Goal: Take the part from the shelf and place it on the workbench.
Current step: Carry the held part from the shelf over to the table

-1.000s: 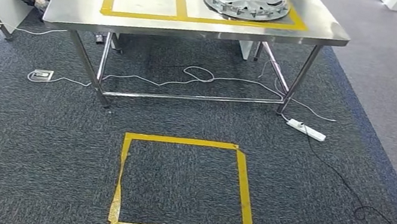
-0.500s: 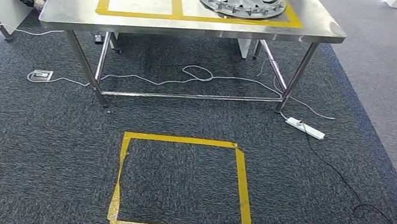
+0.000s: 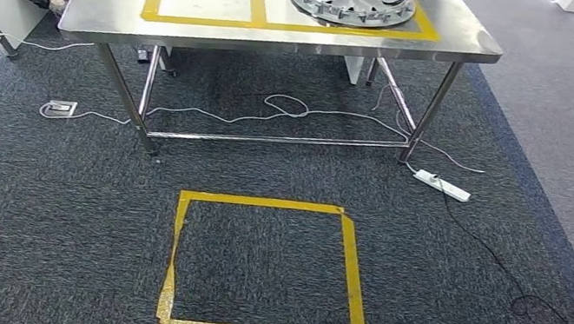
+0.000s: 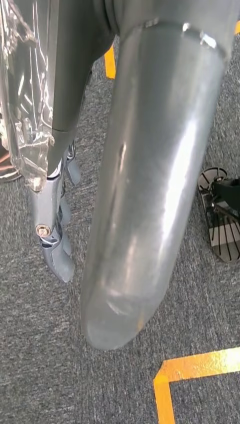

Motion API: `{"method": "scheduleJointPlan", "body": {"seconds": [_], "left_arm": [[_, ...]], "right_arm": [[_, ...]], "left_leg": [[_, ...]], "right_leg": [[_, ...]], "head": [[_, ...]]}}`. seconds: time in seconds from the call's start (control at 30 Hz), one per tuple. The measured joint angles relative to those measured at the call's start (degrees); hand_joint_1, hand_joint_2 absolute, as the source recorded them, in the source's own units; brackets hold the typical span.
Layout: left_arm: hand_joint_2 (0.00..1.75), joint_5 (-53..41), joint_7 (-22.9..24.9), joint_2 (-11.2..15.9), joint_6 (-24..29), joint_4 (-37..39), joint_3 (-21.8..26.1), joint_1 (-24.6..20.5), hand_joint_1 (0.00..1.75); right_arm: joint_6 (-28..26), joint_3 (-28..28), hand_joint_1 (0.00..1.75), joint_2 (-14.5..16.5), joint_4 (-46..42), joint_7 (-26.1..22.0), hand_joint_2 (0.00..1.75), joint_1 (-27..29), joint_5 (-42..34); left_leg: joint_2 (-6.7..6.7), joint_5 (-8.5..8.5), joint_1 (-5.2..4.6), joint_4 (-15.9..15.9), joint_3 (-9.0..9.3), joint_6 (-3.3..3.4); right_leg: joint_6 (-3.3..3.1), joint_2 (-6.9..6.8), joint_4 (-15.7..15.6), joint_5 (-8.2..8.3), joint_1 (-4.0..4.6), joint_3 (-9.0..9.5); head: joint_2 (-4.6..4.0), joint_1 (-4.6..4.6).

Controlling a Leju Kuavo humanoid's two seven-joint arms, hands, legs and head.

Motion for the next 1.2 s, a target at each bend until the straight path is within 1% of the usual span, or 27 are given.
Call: {"method": "scheduleJointPlan", "body": {"seconds": [0.07,0.1,0.13,0.2,0.23,0.27,0.3,0.37,0.4,0.43,0.47,0.53,0.57,0.63,0.67,0.73,0.77,0.8,0.83,0.87,0.9,0.93,1.0,1.07,1.1,1.13,1.2], "left_arm": [[1.75,0.1,0.0,0.0,0.0,0.0,0.0,0.0,1.75],[1.75,0.1,0.0,0.0,0.0,0.0,0.0,0.0,1.75],[1.75,0.1,0.0,-0.1,0.0,0.0,-0.1,0.1,1.75],[1.75,0.2,0.0,-0.1,0.0,0.0,-0.1,0.2,1.75],[1.75,0.2,0.0,-0.1,0.0,0.0,-0.1,0.3,1.75],[1.75,0.1,0.0,-0.1,0.0,0.0,-0.2,0.3,1.75],[1.75,0.1,0.0,-0.1,0.0,0.1,-0.2,0.4,1.75],[1.75,-0.1,0.0,-0.3,0.0,0.1,-0.2,0.6,1.75],[1.75,-0.2,0.0,-0.3,0.0,0.1,-0.2,0.6,1.75],[1.75,-0.3,0.0,-0.4,0.0,0.1,-0.2,0.6,1.75],[1.75,-0.4,0.0,-0.4,0.0,0.1,-0.2,0.7,1.75],[1.75,-0.6,0.0,-0.5,0.0,0.1,-0.3,0.7,1.75],[1.75,-0.7,0.0,-0.5,0.0,0.1,-0.4,0.7,1.75],[1.75,-0.7,0.0,-0.5,0.0,0.1,-0.5,0.7,1.75],[1.75,-0.7,0.0,-0.5,0.0,0.1,-0.5,0.7,1.75],[1.75,-0.7,0.0,-0.5,0.0,0.1,-0.6,0.8,1.75],[1.75,-0.7,0.0,-0.5,0.0,0.1,-0.6,0.8,1.75],[1.75,-0.7,0.0,-0.5,0.0,0.1,-0.6,0.9,1.75],[1.75,-0.8,0.0,-0.5,0.0,0.1,-0.7,1.0,1.75],[1.75,-0.9,0.0,-0.5,0.0,0.1,-0.7,1.0,1.75],[1.75,-0.9,0.0,-0.5,0.0,0.1,-0.7,1.0,1.75],[1.75,-1.0,0.0,-0.5,0.0,0.1,-0.8,1.0,1.75],[1.75,-1.1,0.0,-0.6,0.0,0.1,-0.8,1.0,1.75],[1.75,-1.2,0.0,-0.6,0.1,0.1,-0.9,1.2,1.75],[1.75,-1.2,0.0,-0.6,0.1,0.1,-0.9,1.2,1.75],[1.75,-1.2,0.0,-0.6,0.1,0.0,-0.9,1.3,1.75],[1.75,-1.2,0.0,-0.6,0.1,0.0,-1.0,1.3,1.75]], "right_arm": [[0.1,0.0,0.0,0.0,0.0,0.0,0.0,0.0,0.0],[0.2,0.0,0.0,0.0,0.0,0.0,0.0,0.0,0.0],[0.4,0.0,0.0,0.0,0.0,0.0,0.0,0.0,0.0],[0.8,0.0,0.0,0.0,0.0,0.2,0.0,0.0,-0.1],[1.0,0.0,0.0,-0.1,0.0,0.2,0.0,0.1,-0.2],[1.0,0.0,0.0,-0.1,0.0,0.3,0.0,0.2,-0.2],[1.1,0.0,0.0,-0.1,0.0,0.4,0.0,0.2,-0.2],[1.2,0.0,0.0,-0.1,0.0,0.6,0.0,0.3,-0.3],[1.3,0.0,0.0,0.0,0.1,0.7,0.0,0.2,-0.2],[1.3,0.0,0.0,0.1,0.1,0.8,0.0,0.2,-0.2],[1.4,0.0,0.0,0.1,0.2,0.9,0.0,0.3,-0.2],[1.4,-0.1,0.0,0.1,0.2,1.0,0.0,0.4,-0.1],[1.5,-0.1,0.0,0.0,0.2,1.0,0.0,0.5,0.0],[1.5,-0.1,0.0,0.0,0.2,1.0,0.0,0.5,0.1],[1.5,-0.1,0.0,0.0,0.2,1.0,0.0,0.5,0.1],[1.5,-0.1,0.0,0.0,0.2,1.0,0.0,0.6,0.2],[1.5,-0.1,0.0,0.0,0.2,0.9,0.0,0.7,0.3],[1.5,-0.1,0.0,0.0,0.2,0.9,0.0,0.7,0.3],[1.6,-0.1,0.0,0.0,0.2,0.9,0.0,0.7,0.3],[1.6,-0.1,0.0,0.0,0.2,0.9,0.0,0.7,0.4],[1.6,-0.1,0.0,0.0,0.2,0.9,0.0,0.7,0.4],[1.7,-0.1,0.0,0.0,0.2,0.9,0.0,0.6,0.4],[1.8,-0.1,0.0,0.0,0.2,0.9,0.0,0.6,0.4],[1.8,-0.1,0.0,0.0,0.2,0.9,0.0,0.6,0.5],[1.8,-0.1,0.0,-0.1,0.2,0.9,0.0,0.5,0.5],[1.8,-0.1,0.0,-0.1,0.2,0.9,0.0,0.4,0.5],[1.8,-0.1,0.0,-0.1,0.2,0.9,0.0,0.3,0.5]], "left_leg": [[0.06,0.58,0.24,-1.7,0.97,0.99],[0.12,1.04,0.48,-2.9,1.65,1.44],[0.19,1.46,0.78,-3.7,2.22,1.55],[0.29,1.66,1.14,-4.1,2.48,1.4],[0.29,1.61,1.39,-4.1,2.46,1.12],[0.27,1.49,1.7,-4.0,2.46,0.75],[0.23,1.3,2.12,-3.7,2.44,0.23],[0.15,0.49,3.15,-2.4,2.26,-1.24],[0.07,-0.17,3.51,-1.4,1.94,-2.04],[0.01,-0.81,3.67,-0.4,1.59,-2.74],[-0.04,-1.27,3.64,0.3,1.29,-3.23],[-0.14,-1.46,3.58,0.5,1.08,-3.54],[0.11,-1.58,3.61,0.7,0.99,-3.54],[1.04,-3.19,3.48,4.1,-0.72,-3.29],[1.54,-4.56,3.22,7.5,-2.61,-3.01],[1.78,-6.97,2.69,15.2,-7.36,-2.39],[1.78,-7.02,2.41,17.4,-9.04,-2.0],[1.78,-6.0,2.11,17.7,-9.72,-1.5],[1.78,-4.05,1.76,16.0,-9.29,-0.9],[1.82,-1.63,1.35,12.8,-8.04,-0.22],[1.94,0.14,0.9,9.3,-6.49,0.41],[2.07,0.9,0.56,6.2,-5.01,0.78],[2.2,0.3,0.22,3.0,-3.38,0.8],[1.94,-0.38,0.34,2.3,-2.48,0.73],[1.79,-0.69,0.41,2.1,-1.88,0.98],[1.71,-1.07,0.42,2.0,-1.21,1.26],[1.64,-2.1,0.26,2.0,-0.02,1.81]], "right_leg": [[0.53,-0.1,-0.5,0.09,-0.04,0.21],[0.78,-0.22,0.3,-0.53,0.06,-0.1],[0.98,-0.37,2.3,-1.75,0.05,-1.01],[1.65,-0.62,9.0,-5.2,-0.32,-4.22],[2.09,-0.71,11.9,-6.29,-0.62,-5.73],[2.62,-0.79,13.3,-6.39,-0.95,-6.48],[3.22,-0.84,12.6,-5.47,-1.34,-6.21],[4.77,-0.78,6.4,-2.19,-2.3,-3.02],[5.27,-0.38,3.6,-1.23,-2.67,-1.47],[5.02,-0.04,2.0,-0.94,-2.92,-0.51],[4.44,0.26,1.8,-1.3,-2.99,-0.31],[2.44,0.25,2.9,-1.83,-2.85,-0.7],[1.87,0.15,3.0,-1.98,-2.73,-0.73],[0.94,-0.07,2.9,-2.22,-2.48,-0.49],[0.66,-0.22,2.9,-2.31,-2.33,-0.33],[0.2,-0.6,2.8,-2.67,-1.93,0.0],[0.02,-0.77,2.8,-2.94,-1.68,0.26],[-0.1,-0.9,2.8,-3.27,-1.44,0.64],[-0.11,-0.97,2.7,-3.65,-1.26,1.16],[-0.05,-1.02,2.6,-4.06,-1.15,1.75],[0.12,-1.07,2.5,-4.51,-1.02,2.25],[0.34,-1.07,2.3,-4.96,-0.89,2.62],[0.96,-1.19,1.7,-5.36,-0.66,3.44],[1.6,-1.38,1.4,-5.24,-0.68,4.4],[1.85,-1.44,2.3,-5.23,-0.71,4.3],[1.96,-1.46,4.2,-5.63,-0.7,3.29],[1.93,-1.44,10.7,-7.54,-0.49,-0.84]], "head": [[0.01,0.07],[0.01,0.21],[0.01,0.36],[0.01,0.55],[0.0,0.55],[0.0,0.55],[0.0,0.55],[-0.01,0.57],[-0.01,0.77],[0.0,0.92],[0.01,0.87],[0.01,0.38],[0.01,0.05],[0.01,-0.4],[0.01,-0.64],[0.01,-0.83],[0.02,-0.85],[0.02,-0.84],[0.02,-0.83],[0.01,-0.84],[0.01,-0.84],[0.0,-0.89],[-0.01,-0.9],[0.0,-0.83],[0.0,-0.78],[0.01,-0.67],[0.01,-0.47]]}}
